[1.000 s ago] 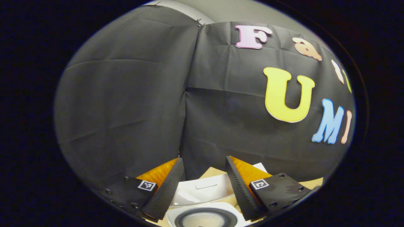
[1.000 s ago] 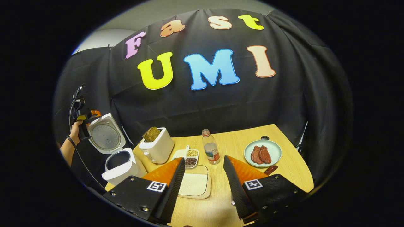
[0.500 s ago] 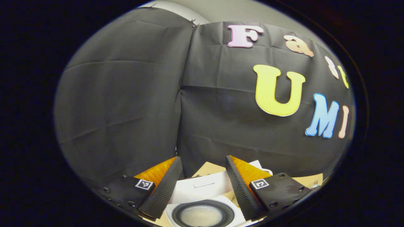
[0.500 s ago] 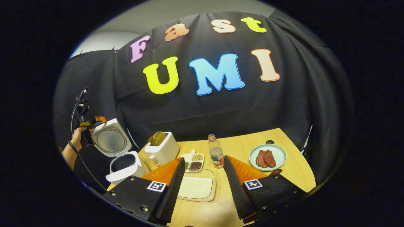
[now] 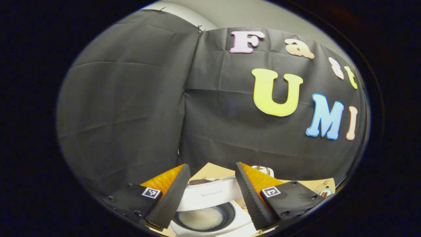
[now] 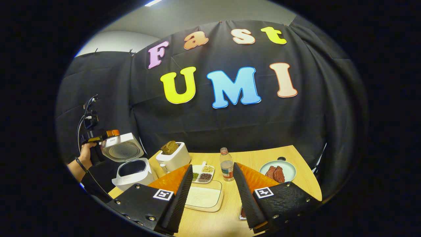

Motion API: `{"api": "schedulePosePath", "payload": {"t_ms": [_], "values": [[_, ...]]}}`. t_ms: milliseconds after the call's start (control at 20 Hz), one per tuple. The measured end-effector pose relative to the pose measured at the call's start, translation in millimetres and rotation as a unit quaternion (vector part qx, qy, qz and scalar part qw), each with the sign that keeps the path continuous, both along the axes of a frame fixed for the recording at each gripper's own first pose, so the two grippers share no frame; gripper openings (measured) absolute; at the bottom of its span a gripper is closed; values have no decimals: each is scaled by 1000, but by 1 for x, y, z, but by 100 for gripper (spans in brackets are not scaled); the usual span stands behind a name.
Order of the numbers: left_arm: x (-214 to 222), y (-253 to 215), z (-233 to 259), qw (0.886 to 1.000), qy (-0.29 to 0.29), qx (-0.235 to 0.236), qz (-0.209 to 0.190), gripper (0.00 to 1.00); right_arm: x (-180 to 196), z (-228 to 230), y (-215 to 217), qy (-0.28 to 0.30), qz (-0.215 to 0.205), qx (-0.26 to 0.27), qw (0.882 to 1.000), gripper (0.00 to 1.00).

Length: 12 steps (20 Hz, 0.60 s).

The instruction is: Close the left gripper, press the button to open the rice cooker; take a wooden spoon from the chopstick holder with the right hand, scoop a spoonful of rice and pour it into the rice cooker, then put the wooden spoon back into the chopstick holder.

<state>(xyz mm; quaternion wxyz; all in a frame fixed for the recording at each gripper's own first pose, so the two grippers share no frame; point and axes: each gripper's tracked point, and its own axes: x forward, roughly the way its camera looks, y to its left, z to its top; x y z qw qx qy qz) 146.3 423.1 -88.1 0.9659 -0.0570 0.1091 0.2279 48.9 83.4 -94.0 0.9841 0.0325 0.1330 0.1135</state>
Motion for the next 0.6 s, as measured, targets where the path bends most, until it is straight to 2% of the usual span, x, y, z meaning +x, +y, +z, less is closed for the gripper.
{"api": "schedulePosePath", "payload": {"t_ms": [50,300,350,400,600], "values": [[-5,-6,-5,1000,0,0,-2,91,-2,2,-2,-2,0,0,1000,75],[-27,-34,-45,1000,27,3,-17,94,-7,6,-12,-3,-4,-4,1000,75],[-30,-39,-52,999,32,2,-18,91,-9,6,-14,-3,-7,-2,1000,75],[-34,-42,-59,999,35,0,-19,94,-10,6,-16,-2,-9,-1,1000,75],[-42,-53,-80,999,47,-15,-18,94,-11,4,-16,2,-9,-5,1000,75]]}}
